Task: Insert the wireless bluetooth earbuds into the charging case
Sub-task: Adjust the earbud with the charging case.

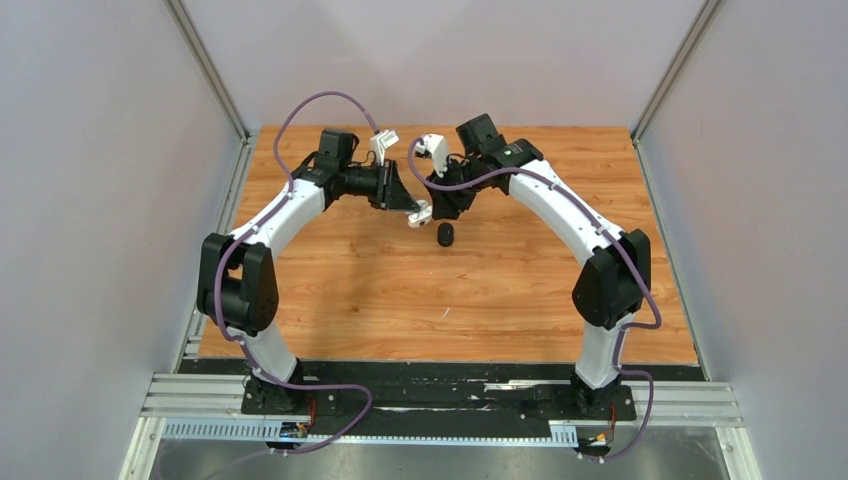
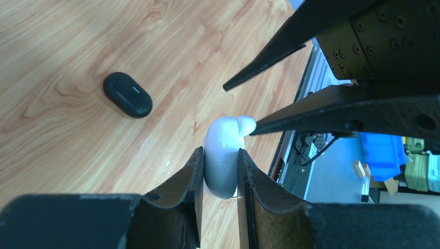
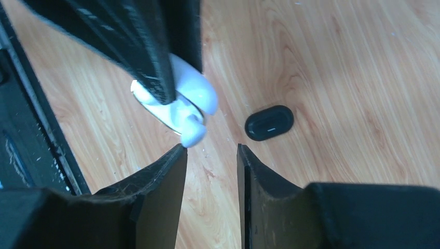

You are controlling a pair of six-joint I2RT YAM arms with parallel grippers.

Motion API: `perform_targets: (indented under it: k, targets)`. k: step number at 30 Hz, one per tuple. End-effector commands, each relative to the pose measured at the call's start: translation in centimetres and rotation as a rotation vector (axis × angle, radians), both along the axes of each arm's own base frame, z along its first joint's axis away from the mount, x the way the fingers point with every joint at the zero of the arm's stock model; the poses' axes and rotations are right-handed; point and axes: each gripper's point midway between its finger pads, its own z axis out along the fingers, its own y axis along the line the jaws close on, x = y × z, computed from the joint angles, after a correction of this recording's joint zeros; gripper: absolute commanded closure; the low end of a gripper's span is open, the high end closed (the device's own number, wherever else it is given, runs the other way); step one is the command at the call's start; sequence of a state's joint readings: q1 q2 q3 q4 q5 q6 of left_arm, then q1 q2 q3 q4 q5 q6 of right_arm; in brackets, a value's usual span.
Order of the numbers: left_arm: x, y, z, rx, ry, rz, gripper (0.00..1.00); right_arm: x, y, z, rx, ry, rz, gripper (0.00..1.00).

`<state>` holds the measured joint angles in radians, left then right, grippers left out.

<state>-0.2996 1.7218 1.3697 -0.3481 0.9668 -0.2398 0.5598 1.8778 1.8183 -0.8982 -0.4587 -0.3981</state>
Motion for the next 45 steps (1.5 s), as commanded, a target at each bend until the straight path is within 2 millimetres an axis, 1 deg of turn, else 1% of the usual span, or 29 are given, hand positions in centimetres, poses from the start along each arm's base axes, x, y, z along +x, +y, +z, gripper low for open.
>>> perform_targets:
  k: [1, 4, 6, 8, 10, 13, 17, 19, 24, 29, 35, 40, 45]
  targets:
    - [0.0, -0.8, 1.7, -0.057, -0.066, -0.065, 1.0, -2.1, 1.8, 3.8, 0.09, -0.083, 0.223, 0.6]
    - [-0.7, -1.0, 2.2, -0.084, -0.083, -0.11, 1.0, -3.1, 1.4, 3.7, 0.086, -0.126, 0.356, 0.56]
    - [-1.1, -1.0, 2.5, -0.096, -0.097, -0.139, 1.0, -3.4, 0.9, 3.7, 0.086, -0.162, 0.406, 0.54]
    - [-1.6, -0.9, 2.4, -0.096, -0.104, -0.166, 1.0, -3.7, 0.4, 3.9, 0.091, -0.198, 0.454, 0.53]
    - [-2.1, -0.8, 2.3, -0.094, -0.111, -0.198, 1.0, -3.9, 0.0, 4.2, 0.085, -0.247, 0.504, 0.55]
    - [-2.6, -0.7, 2.0, -0.096, -0.129, -0.242, 1.0, -4.6, -0.6, 4.3, 0.068, -0.356, 0.622, 0.61]
    - [-3.1, -0.7, 1.9, -0.094, -0.142, -0.284, 1.0, -5.5, -0.7, 5.0, 0.08, -0.472, 0.724, 0.71]
    - [-3.3, -0.8, 2.0, -0.091, -0.147, -0.296, 1.0, -5.8, -0.7, 5.2, 0.079, -0.532, 0.763, 0.71]
    - [-3.7, -1.1, 2.2, -0.09, -0.155, -0.32, 1.0, -5.5, 0.4, 5.6, 0.079, -0.673, 0.826, 0.7]
    - [-4.3, -1.3, 2.1, -0.078, -0.148, -0.353, 1.0, -5.1, 1.3, 5.2, 0.058, -0.731, 0.89, 0.67]
    - [-4.4, -1.3, 2.4, -0.065, -0.176, -0.366, 1.0, -5.1, 1.8, 4.9, 0.044, -0.781, 0.957, 0.64]
    - [-4.5, -1.4, 2.4, -0.067, -0.177, -0.37, 1.0, -5.8, 1.4, 3.9, 0.028, -0.758, 1.015, 0.67]
    - [-4.6, -1.5, 2.4, -0.069, -0.177, -0.372, 1.0, -6.2, 1.3, 3.9, 0.023, -0.767, 1.053, 0.7]
